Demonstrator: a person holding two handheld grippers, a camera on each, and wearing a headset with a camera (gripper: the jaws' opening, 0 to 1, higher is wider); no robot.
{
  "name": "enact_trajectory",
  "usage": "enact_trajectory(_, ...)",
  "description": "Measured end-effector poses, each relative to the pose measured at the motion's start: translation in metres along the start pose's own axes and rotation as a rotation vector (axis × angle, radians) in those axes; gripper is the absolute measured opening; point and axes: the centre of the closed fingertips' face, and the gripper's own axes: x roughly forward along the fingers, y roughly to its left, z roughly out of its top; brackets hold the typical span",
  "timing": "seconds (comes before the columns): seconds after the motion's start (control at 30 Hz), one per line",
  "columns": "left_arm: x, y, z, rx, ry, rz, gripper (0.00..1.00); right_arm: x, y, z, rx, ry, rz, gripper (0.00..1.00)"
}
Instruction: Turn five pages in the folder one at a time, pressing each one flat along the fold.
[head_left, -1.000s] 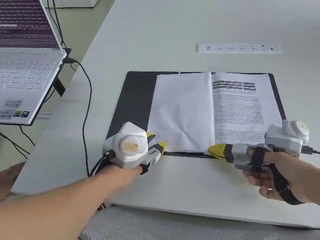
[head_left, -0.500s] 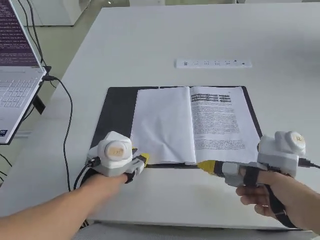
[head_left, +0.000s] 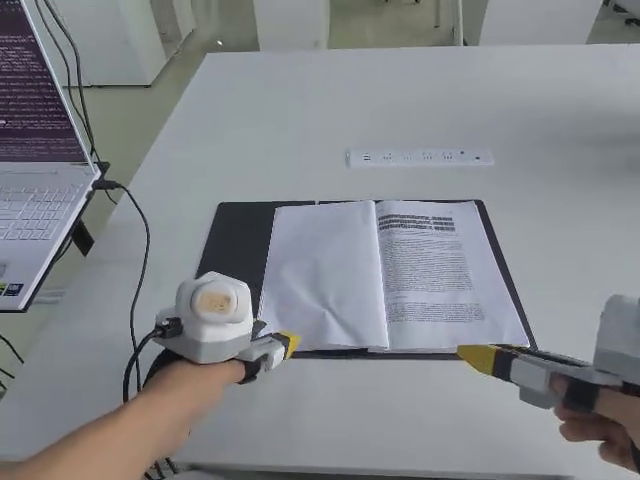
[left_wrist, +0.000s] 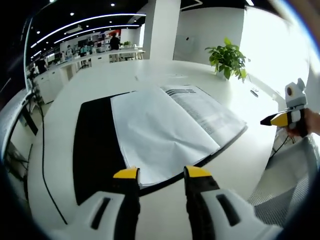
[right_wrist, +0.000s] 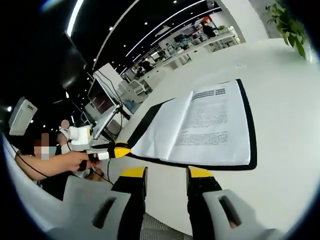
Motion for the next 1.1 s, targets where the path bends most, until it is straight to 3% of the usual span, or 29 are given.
enact_trajectory(0.2, -0.023, -0.005, 0.010, 0.012, -0.046, 0.015, 0.47, -0.017, -0.006, 0.020, -0.072, -0.077, -0.079, 0.47)
enact_trajectory(0.37, -0.043, -0.003, 0.020, 0.053, -0.106, 0.069, 0.65, -0.033, -0.024, 0.042, -0.156, -0.162, -0.193, 0.59)
enact_trajectory(0.53, -0.060, 0.001, 0.027, 0.049, -0.142, 0.102, 0.81, -0.048, -0.032, 0.058, -0.189, -0.205, -0.237, 0.66)
enact_trajectory(0.7, -0.078, 0.003, 0.031, 0.021, -0.164, 0.117, 0.85, -0.060, -0.040, 0.067, -0.178, -0.242, -0.259, 0.69)
enact_trajectory(0.87, -0.092, 0.003, 0.038, 0.018, -0.192, 0.126, 0.86, -0.063, -0.042, 0.066, -0.179, -0.256, -0.271, 0.73)
enact_trajectory(0.97, -0.097, 0.001, 0.040, 0.031, -0.197, 0.130, 0.81, -0.061, -0.040, 0.060, -0.191, -0.238, -0.267, 0.72)
enact_trajectory(1.1, -0.102, -0.004, 0.043, 0.066, -0.205, 0.137, 0.85, -0.056, -0.036, 0.051, -0.250, -0.197, -0.267, 0.74)
